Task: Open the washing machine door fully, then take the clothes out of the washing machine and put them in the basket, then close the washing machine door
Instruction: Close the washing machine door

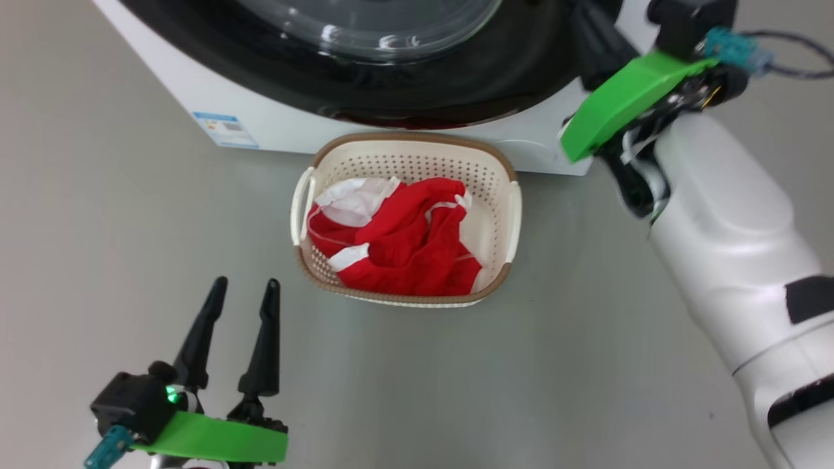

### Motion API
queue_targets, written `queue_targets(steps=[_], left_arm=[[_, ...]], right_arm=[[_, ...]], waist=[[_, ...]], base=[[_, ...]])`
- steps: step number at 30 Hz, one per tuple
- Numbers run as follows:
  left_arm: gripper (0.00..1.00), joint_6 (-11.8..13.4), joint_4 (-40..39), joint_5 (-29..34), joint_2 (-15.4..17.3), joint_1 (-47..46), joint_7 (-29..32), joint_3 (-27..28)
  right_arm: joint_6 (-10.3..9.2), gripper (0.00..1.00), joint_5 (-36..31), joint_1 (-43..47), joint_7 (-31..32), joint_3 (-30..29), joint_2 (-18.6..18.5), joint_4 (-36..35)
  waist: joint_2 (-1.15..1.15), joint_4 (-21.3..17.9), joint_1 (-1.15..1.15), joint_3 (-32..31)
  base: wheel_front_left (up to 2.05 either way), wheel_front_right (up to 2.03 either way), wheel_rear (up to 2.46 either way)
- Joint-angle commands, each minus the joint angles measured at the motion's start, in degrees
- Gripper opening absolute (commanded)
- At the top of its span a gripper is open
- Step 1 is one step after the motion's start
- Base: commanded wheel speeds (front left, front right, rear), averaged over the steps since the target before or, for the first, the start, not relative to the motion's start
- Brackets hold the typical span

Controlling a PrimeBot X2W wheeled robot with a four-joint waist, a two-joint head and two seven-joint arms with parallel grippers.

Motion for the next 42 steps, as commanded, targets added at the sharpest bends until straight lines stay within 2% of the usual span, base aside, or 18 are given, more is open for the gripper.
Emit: queue_targets(steps=[1,7,11,16,23,28,31,35,42], left_arm=[[1.0,-0.3,-2.3,0.5,0.8,-0.4,-0.5,2.6],[1.0,-0.3,-4.4,2.1,0.9,1.2,-0.5,5.2],[1.0,-0.3,-4.4,2.8,0.9,2.2,-0.5,7.2],[1.0,1.0,-5.2,5.0,0.8,3.8,-0.5,9.6],[1.0,1.0,-5.2,6.7,0.7,7.1,-0.5,10.7],[1.0,1.2,-5.0,6.8,0.7,9.9,-0.5,11.6],[1.0,1.4,-5.2,6.9,0.7,10.8,-0.5,11.8],[1.0,1.6,-5.3,7.1,0.7,12.3,-0.5,12.3],[1.0,1.9,-5.8,8.5,0.7,14.6,-0.5,13.2]], right_arm=[[-0.06,1.0,1.6,2.1,-0.4,1.7,1.7,-3.2],[-0.06,1.0,2.7,9.6,-0.4,3.2,-0.7,-9.1],[-0.06,1.0,1.2,14.4,-0.4,0.2,-1.8,-12.5],[-0.06,1.0,-2.1,20.8,-0.4,-4.0,-2.8,-16.9],[-0.06,1.0,-6.4,30.8,-0.4,-11.2,-2.2,-22.4],[-0.06,1.0,-7.6,36.9,-0.4,-14.0,-1.9,-24.9],[-0.06,1.0,-8.1,38.9,-0.4,-14.5,-2.0,-26.6],[-0.06,1.0,-7.0,44.3,-0.4,-15.2,-3.2,-32.9],[-0.06,1.0,-6.4,50.6,-0.4,-16.4,-4.9,-37.6]], waist=[[0.0,-2.3,0.0,-1.7],[0.0,-6.2,0.0,-4.2],[0.0,-8.7,0.0,-6.3],[0.0,-11.4,0.0,-9.8],[0.0,-14.6,0.0,-15.2],[0.0,-16.7,0.0,-18.6],[0.0,-17.3,0.0,-19.4],[0.0,-18.0,0.0,-21.1],[0.0,-18.6,0.0,-22.5]], base=[[0.0,0.0,0.0],[0.0,0.0,0.0],[0.0,0.0,0.0],[0.0,0.0,0.0],[0.0,0.0,0.0],[0.0,0.0,0.0],[0.0,0.0,0.0],[0.0,0.0,0.0],[0.0,0.0,0.0]])
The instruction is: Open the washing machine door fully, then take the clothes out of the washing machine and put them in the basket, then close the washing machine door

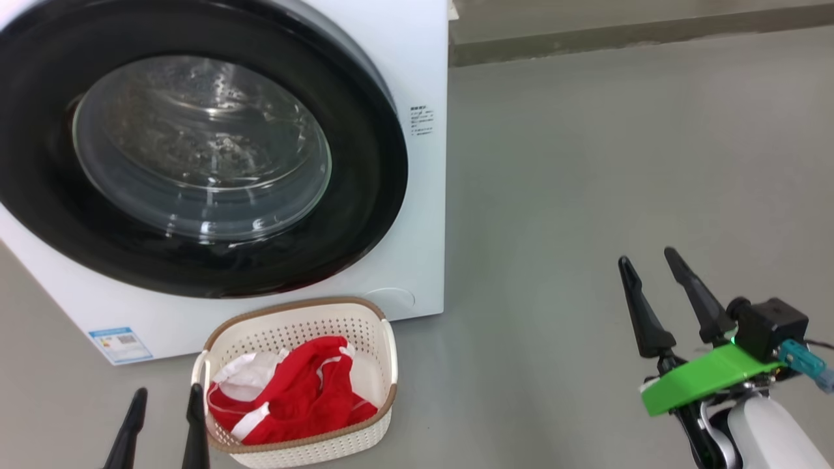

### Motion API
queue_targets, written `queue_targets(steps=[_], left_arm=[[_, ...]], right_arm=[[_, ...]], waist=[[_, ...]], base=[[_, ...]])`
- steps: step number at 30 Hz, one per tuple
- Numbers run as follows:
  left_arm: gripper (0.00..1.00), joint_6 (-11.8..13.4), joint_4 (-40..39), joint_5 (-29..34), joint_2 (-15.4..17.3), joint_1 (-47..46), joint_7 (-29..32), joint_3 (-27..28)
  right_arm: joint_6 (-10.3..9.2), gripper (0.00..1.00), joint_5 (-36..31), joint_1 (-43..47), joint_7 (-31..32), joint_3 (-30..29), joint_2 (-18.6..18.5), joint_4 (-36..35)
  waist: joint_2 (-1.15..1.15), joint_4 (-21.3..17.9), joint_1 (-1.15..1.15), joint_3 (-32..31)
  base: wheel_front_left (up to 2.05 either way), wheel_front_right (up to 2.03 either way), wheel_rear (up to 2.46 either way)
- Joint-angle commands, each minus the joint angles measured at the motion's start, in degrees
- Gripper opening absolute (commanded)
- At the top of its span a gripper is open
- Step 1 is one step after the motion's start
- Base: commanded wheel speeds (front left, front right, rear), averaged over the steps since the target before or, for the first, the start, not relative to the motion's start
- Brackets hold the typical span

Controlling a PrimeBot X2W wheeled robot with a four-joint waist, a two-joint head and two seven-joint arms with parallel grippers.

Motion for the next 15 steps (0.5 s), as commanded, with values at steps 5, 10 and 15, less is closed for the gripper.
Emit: queue_targets(steps=[5,10,15], left_arm=[[1.0,0.2,-1.7,0.2,0.6,0.4,-0.5,2.3],[1.0,0.0,-1.6,0.4,0.6,0.5,-0.5,2.3],[0.0,0.0,0.1,0.5,0.1,1.6,0.0,0.2]], right_arm=[[-0.06,1.0,2.4,1.2,-0.4,1.0,-1.2,-2.2],[-0.06,1.0,2.7,1.9,-0.4,0.7,-1.9,-2.0],[0.0,0.0,2.4,2.4,0.0,0.0,-1.2,-0.6]], waist=[[0.0,-0.9,0.0,-0.7],[0.0,-0.7,0.0,-0.7],[0.0,-0.5,0.0,-0.6]], base=[[0.0,0.0,0.0],[0.0,0.0,0.0],[0.0,0.0,0.0]])
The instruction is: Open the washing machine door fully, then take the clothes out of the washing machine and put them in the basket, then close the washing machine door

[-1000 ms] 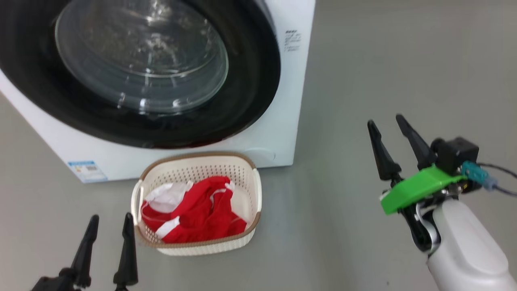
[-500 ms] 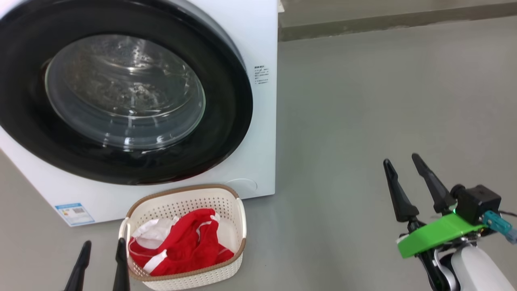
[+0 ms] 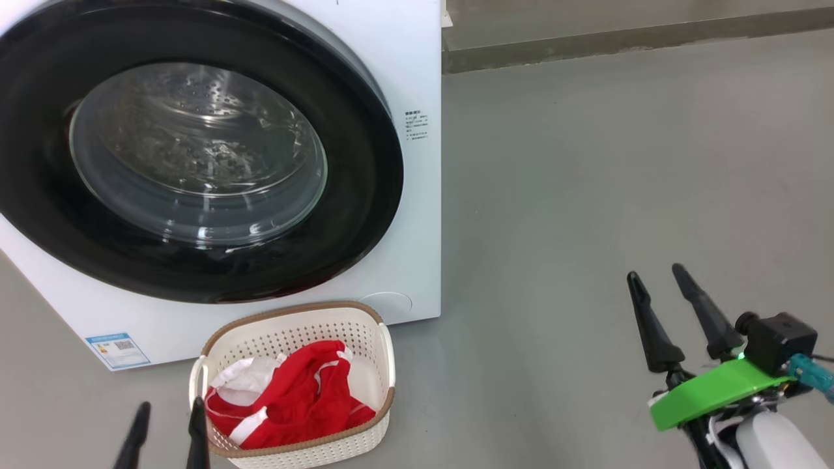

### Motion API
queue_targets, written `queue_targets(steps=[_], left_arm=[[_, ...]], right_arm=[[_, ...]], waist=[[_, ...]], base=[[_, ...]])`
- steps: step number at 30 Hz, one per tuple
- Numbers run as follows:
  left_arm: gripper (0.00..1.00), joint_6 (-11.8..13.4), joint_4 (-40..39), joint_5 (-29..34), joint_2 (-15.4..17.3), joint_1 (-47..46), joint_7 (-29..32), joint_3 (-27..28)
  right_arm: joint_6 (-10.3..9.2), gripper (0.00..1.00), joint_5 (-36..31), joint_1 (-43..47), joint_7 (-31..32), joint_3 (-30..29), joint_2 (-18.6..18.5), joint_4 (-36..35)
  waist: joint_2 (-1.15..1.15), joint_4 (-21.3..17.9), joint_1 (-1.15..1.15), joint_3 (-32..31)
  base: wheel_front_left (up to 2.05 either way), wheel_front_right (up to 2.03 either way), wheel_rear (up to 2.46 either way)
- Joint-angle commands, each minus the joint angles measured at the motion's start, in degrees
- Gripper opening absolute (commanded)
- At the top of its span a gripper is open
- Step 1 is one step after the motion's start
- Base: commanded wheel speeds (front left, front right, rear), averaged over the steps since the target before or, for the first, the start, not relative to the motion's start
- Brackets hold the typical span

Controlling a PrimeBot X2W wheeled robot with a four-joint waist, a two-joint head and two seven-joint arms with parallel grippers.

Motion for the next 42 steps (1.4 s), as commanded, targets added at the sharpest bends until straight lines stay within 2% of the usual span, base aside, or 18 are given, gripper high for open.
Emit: queue_targets(steps=[1,6,10,15,42], left_arm=[[0.0,0.0,0.3,-0.1,-0.1,0.0,0.0,0.0],[0.0,0.0,2.9,-1.6,-0.7,-0.5,0.9,0.1],[0.0,-0.1,3.2,-4.3,-0.6,-1.0,1.7,0.2],[0.0,-0.2,3.4,-7.6,-0.6,-1.4,2.4,0.0],[0.0,-0.6,4.9,-24.4,-0.3,-4.4,6.5,-0.3]], right_arm=[[0.0,0.0,0.0,0.1,0.0,0.0,0.1,0.2],[0.0,0.0,1.3,1.8,0.4,0.1,1.1,2.0],[0.0,0.0,3.4,1.9,1.1,-0.3,1.3,1.8],[-0.01,0.0,6.0,2.0,2.0,-0.9,1.5,1.5],[-0.02,0.0,19.4,2.2,6.3,-3.6,2.8,0.3]], waist=[[0.0,0.0,0.0,0.0],[0.0,0.1,0.01,0.0],[0.0,0.3,0.13,0.0],[0.0,0.5,0.01,0.3],[0.0,1.7,0.0,1.0]], base=[[0.0,0.0,0.0],[0.0,0.0,0.0],[0.0,0.0,0.0],[0.0,0.0,0.0],[0.0,0.0,0.0]])
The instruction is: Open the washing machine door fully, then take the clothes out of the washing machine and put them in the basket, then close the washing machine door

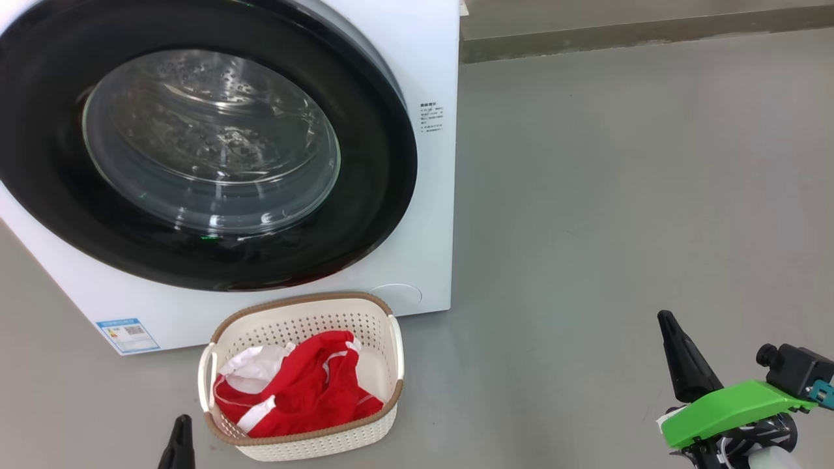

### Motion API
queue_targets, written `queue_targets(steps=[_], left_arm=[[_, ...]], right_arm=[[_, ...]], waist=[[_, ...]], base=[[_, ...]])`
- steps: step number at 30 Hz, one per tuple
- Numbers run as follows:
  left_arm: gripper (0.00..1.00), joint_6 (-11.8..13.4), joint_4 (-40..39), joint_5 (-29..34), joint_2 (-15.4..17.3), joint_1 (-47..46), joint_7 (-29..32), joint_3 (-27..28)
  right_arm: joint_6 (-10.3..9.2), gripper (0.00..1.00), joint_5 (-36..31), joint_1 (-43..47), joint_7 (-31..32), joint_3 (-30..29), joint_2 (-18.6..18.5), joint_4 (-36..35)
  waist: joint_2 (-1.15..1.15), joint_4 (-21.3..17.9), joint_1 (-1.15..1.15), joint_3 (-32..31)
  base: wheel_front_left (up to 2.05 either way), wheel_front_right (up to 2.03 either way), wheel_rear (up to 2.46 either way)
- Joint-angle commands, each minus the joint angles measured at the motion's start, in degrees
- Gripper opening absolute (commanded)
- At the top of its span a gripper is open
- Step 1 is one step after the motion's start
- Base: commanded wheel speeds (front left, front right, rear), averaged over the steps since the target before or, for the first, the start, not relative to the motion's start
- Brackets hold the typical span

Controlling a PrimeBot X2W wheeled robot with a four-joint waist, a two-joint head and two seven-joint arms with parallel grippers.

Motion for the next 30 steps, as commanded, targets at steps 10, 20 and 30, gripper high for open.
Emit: queue_targets(steps=[10,20,30], left_arm=[[0.0,-0.7,-0.4,-7.8,1.0,-3.7,1.9,0.6],[0.0,-0.9,0.3,-14.2,1.1,-4.9,3.6,0.5],[0.0,-1.0,0.8,-20.1,1.2,-5.9,5.1,0.5]], right_arm=[[-0.02,0.0,6.3,-1.9,1.9,-1.2,0.1,-2.2],[-0.03,0.0,11.4,-1.9,3.6,-2.3,0.6,-2.7],[-0.03,0.0,16.1,-1.8,5.1,-3.2,1.1,-3.1]], waist=[[0.0,0.5,0.0,0.3],[0.0,0.9,0.0,0.6],[0.0,1.4,-0.01,0.8]], base=[[0.0,0.0,0.0],[0.0,0.0,0.0],[0.0,0.0,0.0]])
